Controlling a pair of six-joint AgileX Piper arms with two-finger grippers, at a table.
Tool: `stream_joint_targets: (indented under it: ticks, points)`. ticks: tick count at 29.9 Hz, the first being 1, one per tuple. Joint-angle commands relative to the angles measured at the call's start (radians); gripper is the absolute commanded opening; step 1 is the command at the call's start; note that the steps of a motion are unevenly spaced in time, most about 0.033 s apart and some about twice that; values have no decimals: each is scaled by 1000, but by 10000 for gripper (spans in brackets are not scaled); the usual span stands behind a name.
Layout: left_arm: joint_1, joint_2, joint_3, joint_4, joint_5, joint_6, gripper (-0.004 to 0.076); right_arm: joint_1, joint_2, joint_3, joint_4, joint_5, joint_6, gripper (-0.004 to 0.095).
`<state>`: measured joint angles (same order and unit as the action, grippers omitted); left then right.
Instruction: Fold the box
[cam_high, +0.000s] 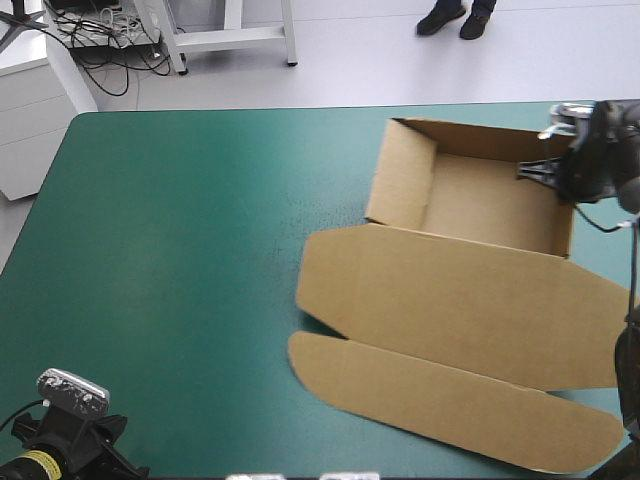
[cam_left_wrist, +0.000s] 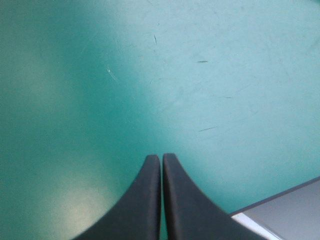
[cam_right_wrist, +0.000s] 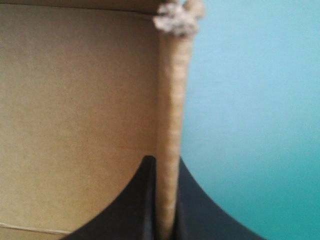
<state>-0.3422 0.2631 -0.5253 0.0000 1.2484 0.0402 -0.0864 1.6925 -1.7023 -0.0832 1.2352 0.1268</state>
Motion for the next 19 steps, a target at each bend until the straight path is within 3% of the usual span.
stream_joint_targets:
  ticks: [1, 7, 12, 19]
  points:
    - [-2, 11, -25, 0, -47, -9, -9, -179, -54, -24, -39, 19, -46, -20]
    - [-2, 11, -25, 0, -54, -9, -9, -416, -11, -24, -42, 6, -29, -18]
    - [-2, 11, -25, 0, -63, -9, -9, -443, 21, -24, -49, 0, -27, 20]
    - [-2, 11, -24, 0, -64, -9, -9, -428, 30, -24, -84, -5, -38, 419]
